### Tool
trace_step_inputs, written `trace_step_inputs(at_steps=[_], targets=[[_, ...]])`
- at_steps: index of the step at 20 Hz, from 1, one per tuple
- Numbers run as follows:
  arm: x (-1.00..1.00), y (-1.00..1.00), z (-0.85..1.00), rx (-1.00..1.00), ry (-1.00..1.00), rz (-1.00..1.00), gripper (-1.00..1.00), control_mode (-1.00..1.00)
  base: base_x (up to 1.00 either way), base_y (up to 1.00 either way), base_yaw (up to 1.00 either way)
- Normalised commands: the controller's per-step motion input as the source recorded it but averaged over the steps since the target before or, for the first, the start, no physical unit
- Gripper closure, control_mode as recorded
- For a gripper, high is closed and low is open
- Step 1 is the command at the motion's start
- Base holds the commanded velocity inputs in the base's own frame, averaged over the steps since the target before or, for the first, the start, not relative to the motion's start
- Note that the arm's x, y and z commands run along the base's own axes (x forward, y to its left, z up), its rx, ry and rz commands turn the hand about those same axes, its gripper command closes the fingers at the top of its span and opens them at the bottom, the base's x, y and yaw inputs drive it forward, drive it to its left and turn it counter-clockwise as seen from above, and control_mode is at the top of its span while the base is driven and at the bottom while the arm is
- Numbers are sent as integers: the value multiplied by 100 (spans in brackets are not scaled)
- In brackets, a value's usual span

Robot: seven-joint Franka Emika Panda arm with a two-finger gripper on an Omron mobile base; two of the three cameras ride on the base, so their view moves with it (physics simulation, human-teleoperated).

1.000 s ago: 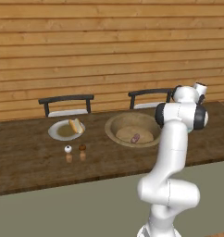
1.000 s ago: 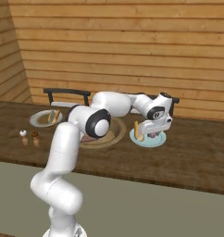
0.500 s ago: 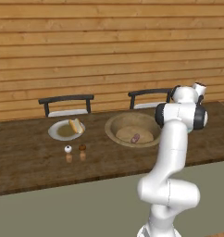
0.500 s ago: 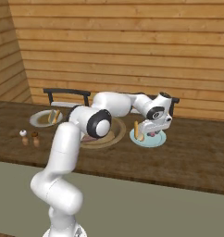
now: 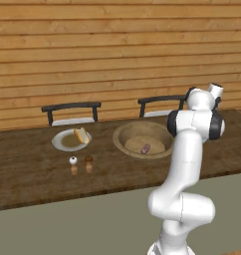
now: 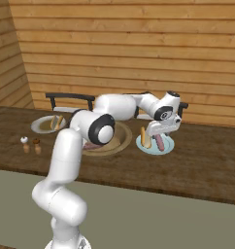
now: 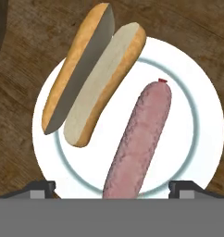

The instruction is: Place one bun and one sausage from the bowl on each plate.

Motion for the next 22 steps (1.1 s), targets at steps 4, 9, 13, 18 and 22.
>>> trace_step_inputs(at_steps=[4, 9, 13, 18, 22], targets=[[-15, 2, 3, 0, -7, -6, -100, -100, 0, 0, 0], [-64, 11, 66, 0, -13, -15, -100, -100, 0, 0, 0], [-89, 75, 57, 1, -22, -36, -100, -100, 0, 0, 0], [-90, 100, 2, -1, -3, -35, -100, -100, 0, 0, 0], [-66, 100, 19, -23, 34, -15, -100, -100, 0, 0, 0]])
